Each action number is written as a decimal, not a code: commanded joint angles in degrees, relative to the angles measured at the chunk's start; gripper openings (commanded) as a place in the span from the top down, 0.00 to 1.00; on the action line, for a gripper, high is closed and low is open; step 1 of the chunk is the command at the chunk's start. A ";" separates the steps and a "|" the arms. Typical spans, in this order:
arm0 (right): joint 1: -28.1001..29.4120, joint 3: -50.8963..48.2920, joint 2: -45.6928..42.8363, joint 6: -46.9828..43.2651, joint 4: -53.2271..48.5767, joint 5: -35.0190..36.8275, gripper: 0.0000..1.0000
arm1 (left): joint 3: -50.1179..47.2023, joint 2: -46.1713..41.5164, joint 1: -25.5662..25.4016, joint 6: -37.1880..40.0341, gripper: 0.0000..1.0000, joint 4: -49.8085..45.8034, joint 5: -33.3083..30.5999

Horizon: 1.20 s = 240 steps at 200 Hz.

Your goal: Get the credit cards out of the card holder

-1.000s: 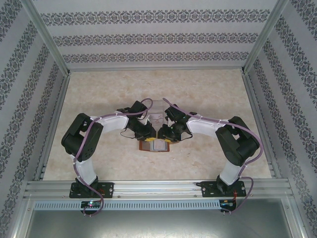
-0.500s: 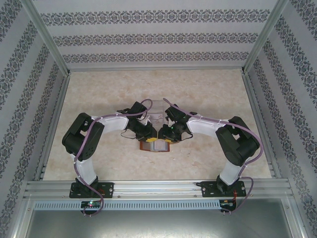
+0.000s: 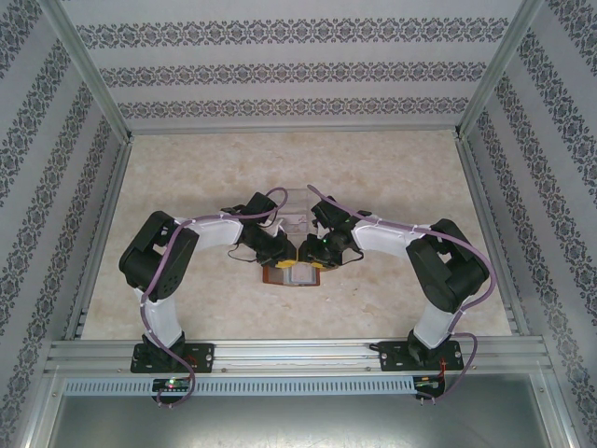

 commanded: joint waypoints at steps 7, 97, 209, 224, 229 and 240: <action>-0.26 -1.30 0.47 -0.41 -1.36 0.61 0.61 | -1.26 2.64 -1.47 -1.51 0.81 3.42 1.39; -0.30 -1.21 0.35 -0.85 -2.97 2.31 0.58 | 1.07 2.62 -1.60 3.17 0.83 -7.06 -6.12; -0.43 -0.03 -1.59 -1.18 -4.58 2.90 0.49 | 2.87 -0.16 -1.61 5.66 0.83 -13.28 -10.10; -0.46 0.24 -1.64 -1.27 -4.83 2.81 0.49 | 2.86 -0.36 -1.61 5.68 0.82 -13.49 -10.18; -0.44 0.26 -1.52 -1.28 -4.89 2.81 0.49 | 2.84 -0.58 -1.62 5.72 0.82 -13.65 -10.27; -0.50 0.37 -1.38 -1.37 -4.93 2.72 0.50 | 2.96 -1.02 -1.60 5.72 0.83 -14.00 -10.60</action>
